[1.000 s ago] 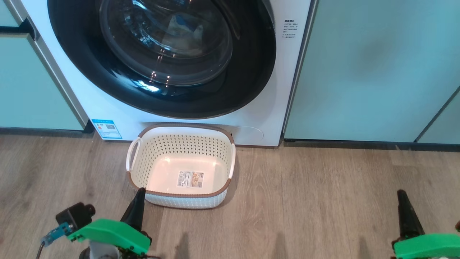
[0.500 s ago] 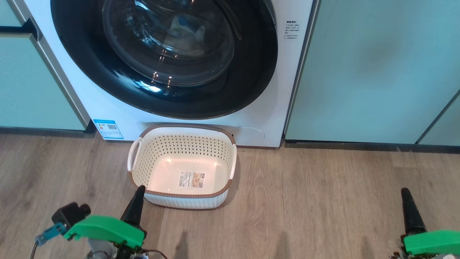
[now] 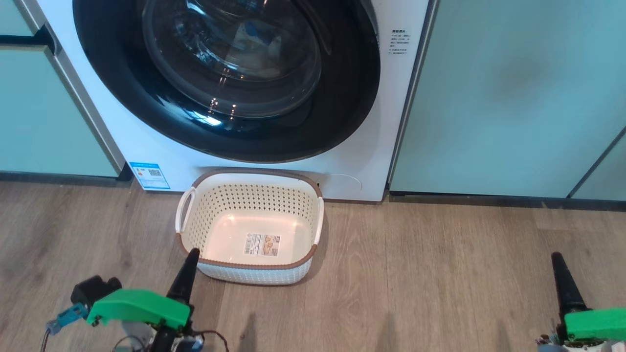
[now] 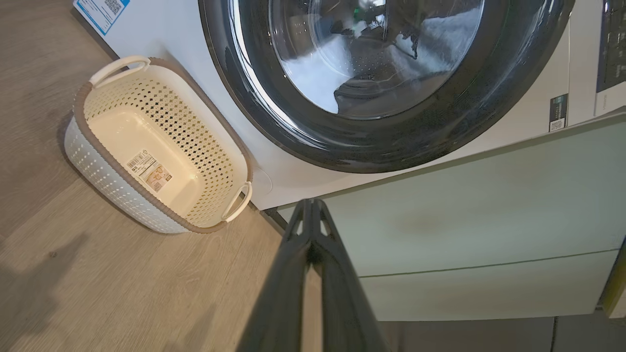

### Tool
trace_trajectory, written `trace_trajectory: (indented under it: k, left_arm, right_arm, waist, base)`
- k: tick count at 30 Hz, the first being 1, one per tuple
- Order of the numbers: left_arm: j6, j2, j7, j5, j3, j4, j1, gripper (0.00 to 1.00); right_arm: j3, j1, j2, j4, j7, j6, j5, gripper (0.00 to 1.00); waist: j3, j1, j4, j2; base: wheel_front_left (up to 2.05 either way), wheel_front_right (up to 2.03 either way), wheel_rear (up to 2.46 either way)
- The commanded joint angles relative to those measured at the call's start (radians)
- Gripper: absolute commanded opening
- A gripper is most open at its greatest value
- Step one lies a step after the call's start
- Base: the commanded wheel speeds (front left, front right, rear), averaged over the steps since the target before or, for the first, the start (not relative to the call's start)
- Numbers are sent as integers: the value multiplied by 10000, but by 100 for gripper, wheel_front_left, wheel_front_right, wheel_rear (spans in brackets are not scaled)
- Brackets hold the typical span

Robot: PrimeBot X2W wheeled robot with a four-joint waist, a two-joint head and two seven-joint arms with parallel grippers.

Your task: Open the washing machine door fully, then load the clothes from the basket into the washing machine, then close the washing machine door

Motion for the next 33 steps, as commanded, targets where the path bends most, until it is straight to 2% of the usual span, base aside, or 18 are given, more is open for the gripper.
trace_trajectory:
  k: [1, 33]
  left_arm:
    - [-153, 54, 59, -354, 366, -211, -620, 0]
    - [-681, -142, 701, -3840, 771, 477, -1164, 0]
  right_arm:
    - [57, -564, -225, -281, 81, -21, 345, 0]
    - [-411, -1042, -217, 47, 969, -29, 3726, 0]
  waist:
    - [-4, -1, 8, 0]
    - [-78, -1, 130, 0]
  base:
    - [0, 0, 0]
    - [0, 0, 0]
